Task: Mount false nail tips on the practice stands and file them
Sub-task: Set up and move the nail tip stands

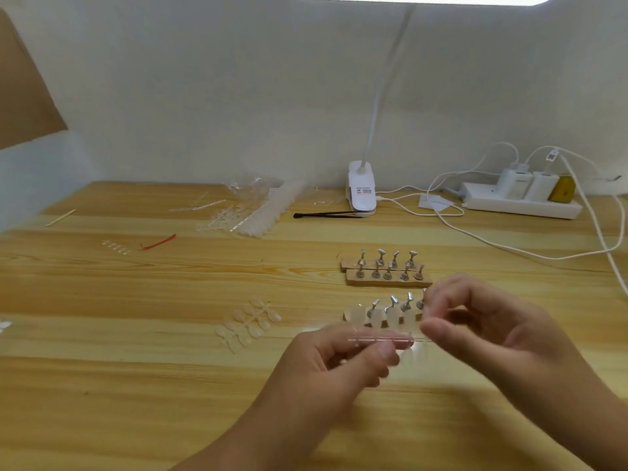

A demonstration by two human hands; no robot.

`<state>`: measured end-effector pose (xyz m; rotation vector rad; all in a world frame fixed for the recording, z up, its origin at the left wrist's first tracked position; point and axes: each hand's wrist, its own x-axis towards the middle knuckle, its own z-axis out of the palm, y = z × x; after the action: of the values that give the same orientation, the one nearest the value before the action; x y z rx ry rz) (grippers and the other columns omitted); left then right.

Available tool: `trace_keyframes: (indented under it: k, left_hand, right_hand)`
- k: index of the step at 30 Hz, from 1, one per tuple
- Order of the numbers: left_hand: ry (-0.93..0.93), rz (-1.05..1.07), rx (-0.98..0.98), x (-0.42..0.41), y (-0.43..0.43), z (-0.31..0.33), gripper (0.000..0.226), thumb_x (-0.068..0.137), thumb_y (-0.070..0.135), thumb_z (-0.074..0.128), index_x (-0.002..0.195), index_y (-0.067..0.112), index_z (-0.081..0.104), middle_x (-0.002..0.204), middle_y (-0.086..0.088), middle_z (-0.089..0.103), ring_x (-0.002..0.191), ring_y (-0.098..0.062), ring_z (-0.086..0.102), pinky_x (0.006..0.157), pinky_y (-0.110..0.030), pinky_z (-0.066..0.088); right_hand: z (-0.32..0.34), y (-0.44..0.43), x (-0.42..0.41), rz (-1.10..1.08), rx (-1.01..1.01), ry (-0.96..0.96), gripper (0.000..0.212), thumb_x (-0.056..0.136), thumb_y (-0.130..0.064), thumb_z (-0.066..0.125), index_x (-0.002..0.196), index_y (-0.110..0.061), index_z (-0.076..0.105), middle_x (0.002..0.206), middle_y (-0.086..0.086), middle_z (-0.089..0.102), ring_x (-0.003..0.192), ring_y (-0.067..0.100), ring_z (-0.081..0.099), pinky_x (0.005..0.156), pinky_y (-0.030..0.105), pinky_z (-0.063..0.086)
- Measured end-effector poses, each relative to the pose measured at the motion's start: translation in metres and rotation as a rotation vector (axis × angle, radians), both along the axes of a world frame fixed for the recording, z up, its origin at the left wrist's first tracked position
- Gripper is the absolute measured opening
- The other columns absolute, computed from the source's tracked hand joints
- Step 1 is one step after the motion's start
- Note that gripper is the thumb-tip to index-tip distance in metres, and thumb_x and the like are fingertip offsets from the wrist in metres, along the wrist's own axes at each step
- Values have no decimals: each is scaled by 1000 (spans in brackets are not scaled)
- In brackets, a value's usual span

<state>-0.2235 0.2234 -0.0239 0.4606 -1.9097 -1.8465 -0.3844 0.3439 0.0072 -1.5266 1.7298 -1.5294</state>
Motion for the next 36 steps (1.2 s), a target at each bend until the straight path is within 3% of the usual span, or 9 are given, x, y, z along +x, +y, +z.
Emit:
trace_keyframes:
  k: [4,7,10,13,18,25,29,33,36]
  left_hand:
    - [183,119,-658,2,1,-3,22,91,29,63,102,18,78,115,11,66,106,-8,64,84,-15,49]
    - [242,34,-566,4,6,-1,25,93,26,62,108,13,77,132,10,63,116,-10,64,89,-25,54]
    - [273,-147,-255,6,11,3,23,93,21,62,111,14,73,137,6,62,128,-15,57,105,-30,45]
    - [254,-231,-21,7,11,6,23,91,19,62,112,13,72,130,1,67,124,-17,60,102,-25,46]
    - [224,-145,88,6,6,9,23,83,30,63,99,24,79,107,8,76,112,-10,66,92,-19,50]
    - [176,-67,89,8,-8,11,22,88,27,62,98,14,77,96,-6,77,81,-11,70,72,-18,54]
    - [209,161,288,9,-27,16,15,83,31,68,87,23,79,85,-8,76,59,-6,57,55,-15,49]
    - [271,366,518,8,-42,17,17,69,31,67,74,23,81,79,-6,73,50,-4,53,44,-14,43]
    - [269,400,502,7,-43,16,23,68,32,68,81,18,80,76,-6,72,50,-5,53,43,-14,43]
  right_hand:
    - [-2,-3,-9,128,164,-569,48,46,-49,93,71,-16,70,75,3,59,65,10,55,61,19,52]
    - [-3,-5,-10,110,120,-666,50,42,-47,95,70,-14,69,76,4,57,63,8,52,55,18,49]
    - [-2,-3,-10,92,113,-490,45,52,-51,90,75,-17,70,82,2,66,67,12,51,63,16,49]
    - [-3,-2,-8,44,85,-278,38,59,-53,81,79,-22,71,80,2,71,74,13,64,70,17,51]
    - [-7,-3,-6,33,36,-89,50,63,-67,76,89,-24,74,92,10,70,78,24,68,73,41,57]
    - [-6,-11,-13,42,-75,201,22,76,-49,71,89,-32,70,84,-5,67,76,16,62,70,28,50]
    - [7,-37,-26,22,-146,486,18,82,-35,69,91,-20,71,89,-9,66,83,13,63,76,23,50]
    - [-5,-59,-31,-11,-98,586,18,80,-30,70,92,-17,73,97,-4,64,96,16,62,84,36,51]
    - [-25,-60,-28,-92,-93,570,19,80,-32,68,89,-17,75,101,-4,64,105,18,58,89,48,47]
